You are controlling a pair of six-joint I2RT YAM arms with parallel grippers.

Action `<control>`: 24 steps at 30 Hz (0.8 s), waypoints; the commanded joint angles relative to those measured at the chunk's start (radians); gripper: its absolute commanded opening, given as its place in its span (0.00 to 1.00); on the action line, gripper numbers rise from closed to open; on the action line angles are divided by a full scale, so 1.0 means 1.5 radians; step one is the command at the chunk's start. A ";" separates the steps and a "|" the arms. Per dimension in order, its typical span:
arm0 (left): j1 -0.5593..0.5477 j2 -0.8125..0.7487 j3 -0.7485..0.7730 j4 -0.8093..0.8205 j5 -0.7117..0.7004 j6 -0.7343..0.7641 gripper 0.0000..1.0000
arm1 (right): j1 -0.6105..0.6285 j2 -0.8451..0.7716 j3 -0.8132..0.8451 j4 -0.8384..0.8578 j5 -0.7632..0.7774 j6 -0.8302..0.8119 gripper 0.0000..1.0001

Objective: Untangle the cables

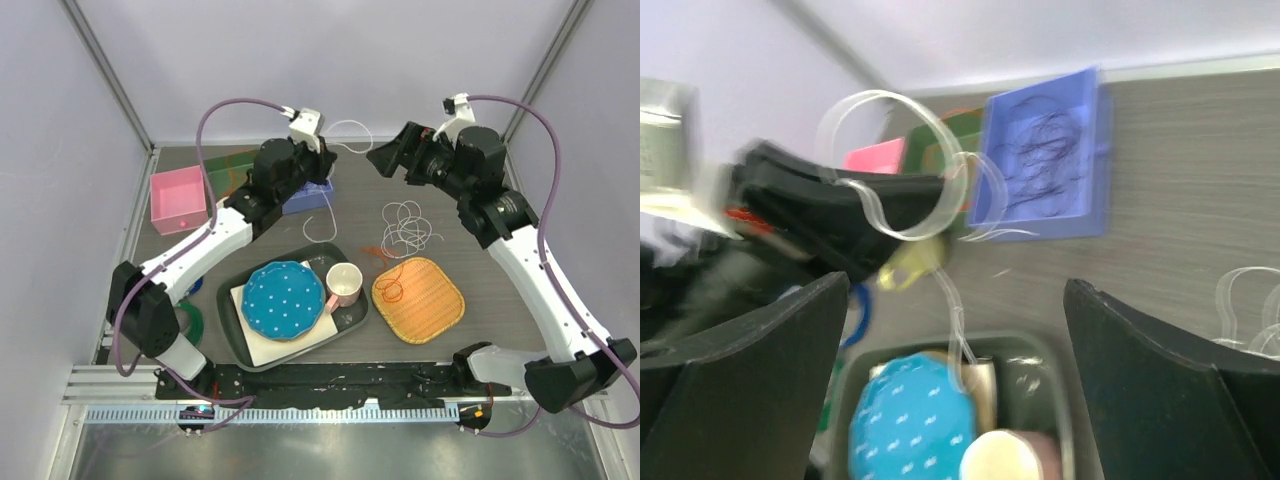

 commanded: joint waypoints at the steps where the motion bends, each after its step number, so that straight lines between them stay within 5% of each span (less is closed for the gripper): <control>1: 0.036 -0.051 0.074 -0.070 -0.109 0.017 0.00 | 0.003 -0.070 -0.064 0.030 0.273 -0.089 0.97; 4: 0.089 -0.074 0.084 -0.095 -0.131 0.008 0.00 | 0.001 -0.123 -0.152 0.050 0.495 -0.095 1.00; 7: 0.145 -0.087 0.091 -0.113 -0.140 0.010 0.00 | 0.000 -0.153 -0.233 0.059 0.586 -0.127 1.00; 14: 0.272 -0.068 0.128 -0.142 -0.172 0.023 0.00 | -0.021 -0.153 -0.362 0.067 0.629 -0.124 1.00; 24: 0.414 0.086 0.232 -0.192 -0.223 0.042 0.00 | -0.027 -0.155 -0.452 0.052 0.586 -0.062 1.00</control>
